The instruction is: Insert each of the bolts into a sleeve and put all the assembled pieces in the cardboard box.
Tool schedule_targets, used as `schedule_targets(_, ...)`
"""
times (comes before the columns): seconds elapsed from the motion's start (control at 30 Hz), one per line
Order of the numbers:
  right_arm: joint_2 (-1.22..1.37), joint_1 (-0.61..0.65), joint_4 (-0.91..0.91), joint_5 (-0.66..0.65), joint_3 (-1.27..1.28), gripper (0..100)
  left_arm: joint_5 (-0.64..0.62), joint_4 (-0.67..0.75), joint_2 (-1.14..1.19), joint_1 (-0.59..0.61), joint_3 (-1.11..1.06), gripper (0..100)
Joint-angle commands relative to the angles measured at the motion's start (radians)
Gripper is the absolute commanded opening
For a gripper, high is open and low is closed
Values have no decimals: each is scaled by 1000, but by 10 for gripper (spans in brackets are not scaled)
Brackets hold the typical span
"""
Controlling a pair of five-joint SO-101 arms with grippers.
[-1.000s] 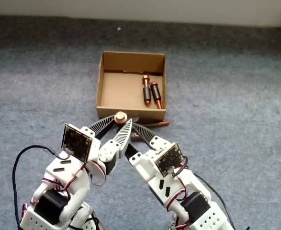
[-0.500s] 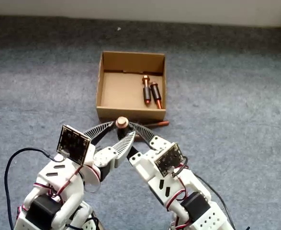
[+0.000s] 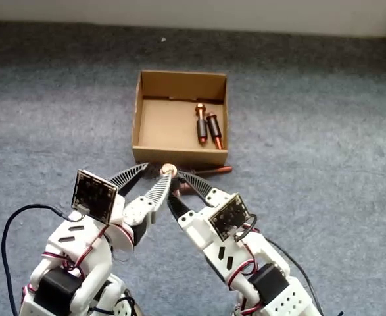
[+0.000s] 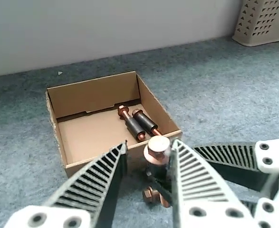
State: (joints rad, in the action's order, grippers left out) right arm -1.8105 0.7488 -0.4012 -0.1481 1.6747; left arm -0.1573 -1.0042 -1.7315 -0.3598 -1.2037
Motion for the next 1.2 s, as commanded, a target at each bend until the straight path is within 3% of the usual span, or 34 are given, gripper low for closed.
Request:
schedule_targets(0.0, -22, -12, -13, 0, 110, 4, 110, -2, 4, 51, 42, 49)
schedule_targets(0.07, -22, -15, -25, 0, 110, 4, 141, -2, 4, 56, 42, 5)
schedule_targets(0.23, -22, -91, -30, 0, 110, 4, 150, -21, -65, 79, 24, 6)
schedule_targets(0.67, -22, -173, -31, 2, 110, 4, 152, -44, -94, 421, -257, 7)
schedule_targets(1.17, -22, -209, -31, 2, 108, 4, 152, 0, -88, 420, -492, 7)
